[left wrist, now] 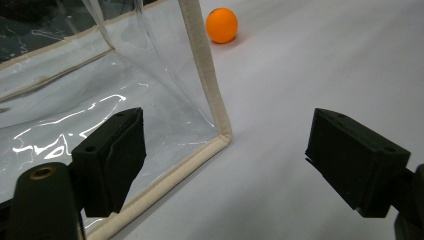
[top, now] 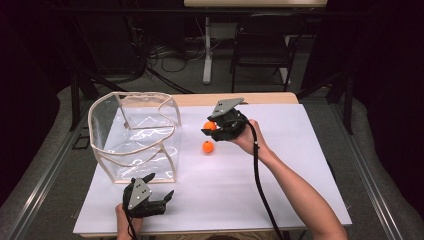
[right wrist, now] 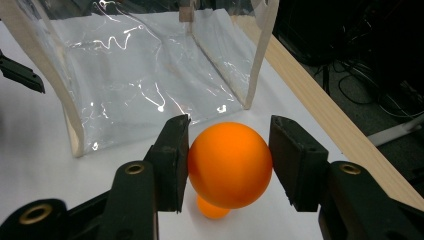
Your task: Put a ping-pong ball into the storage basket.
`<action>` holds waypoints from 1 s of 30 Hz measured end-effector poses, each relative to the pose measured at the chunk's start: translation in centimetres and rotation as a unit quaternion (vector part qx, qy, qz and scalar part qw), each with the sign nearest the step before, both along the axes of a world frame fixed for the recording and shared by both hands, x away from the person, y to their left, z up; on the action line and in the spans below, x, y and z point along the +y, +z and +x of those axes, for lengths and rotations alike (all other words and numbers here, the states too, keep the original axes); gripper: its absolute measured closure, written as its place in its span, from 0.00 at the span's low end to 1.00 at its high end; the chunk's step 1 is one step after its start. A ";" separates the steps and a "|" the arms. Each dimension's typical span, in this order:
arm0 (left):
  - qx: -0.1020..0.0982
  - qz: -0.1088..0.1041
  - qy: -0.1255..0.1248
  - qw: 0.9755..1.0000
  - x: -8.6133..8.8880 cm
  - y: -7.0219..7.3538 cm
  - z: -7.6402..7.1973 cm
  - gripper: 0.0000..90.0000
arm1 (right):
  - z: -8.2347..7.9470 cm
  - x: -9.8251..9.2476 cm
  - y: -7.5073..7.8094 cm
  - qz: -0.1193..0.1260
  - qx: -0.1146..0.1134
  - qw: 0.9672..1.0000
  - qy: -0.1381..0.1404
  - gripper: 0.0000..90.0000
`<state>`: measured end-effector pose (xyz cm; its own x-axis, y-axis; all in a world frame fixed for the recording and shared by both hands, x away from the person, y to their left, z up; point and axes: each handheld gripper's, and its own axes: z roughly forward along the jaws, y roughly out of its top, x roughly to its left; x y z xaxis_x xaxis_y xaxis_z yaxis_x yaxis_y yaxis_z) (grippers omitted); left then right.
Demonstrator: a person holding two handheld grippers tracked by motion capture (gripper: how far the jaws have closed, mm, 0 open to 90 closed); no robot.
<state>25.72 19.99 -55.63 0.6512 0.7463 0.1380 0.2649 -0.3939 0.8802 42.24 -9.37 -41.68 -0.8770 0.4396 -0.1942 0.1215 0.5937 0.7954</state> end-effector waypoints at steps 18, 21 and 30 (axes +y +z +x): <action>-0.001 0.000 0.000 1.000 0.0 0.0 0.0 0.18 | 0.3 0.9 1.2 -0.004 -0.005 1.000 0.007 0.57; -0.002 0.000 0.001 1.000 0.0 0.0 0.0 0.18 | 0.3 1.0 1.3 -0.005 -0.006 1.000 0.007 0.57; -0.002 -0.002 0.002 1.000 0.0 0.0 -0.1 0.18 | 0.6 1.1 1.7 -0.008 -0.005 1.000 0.006 0.57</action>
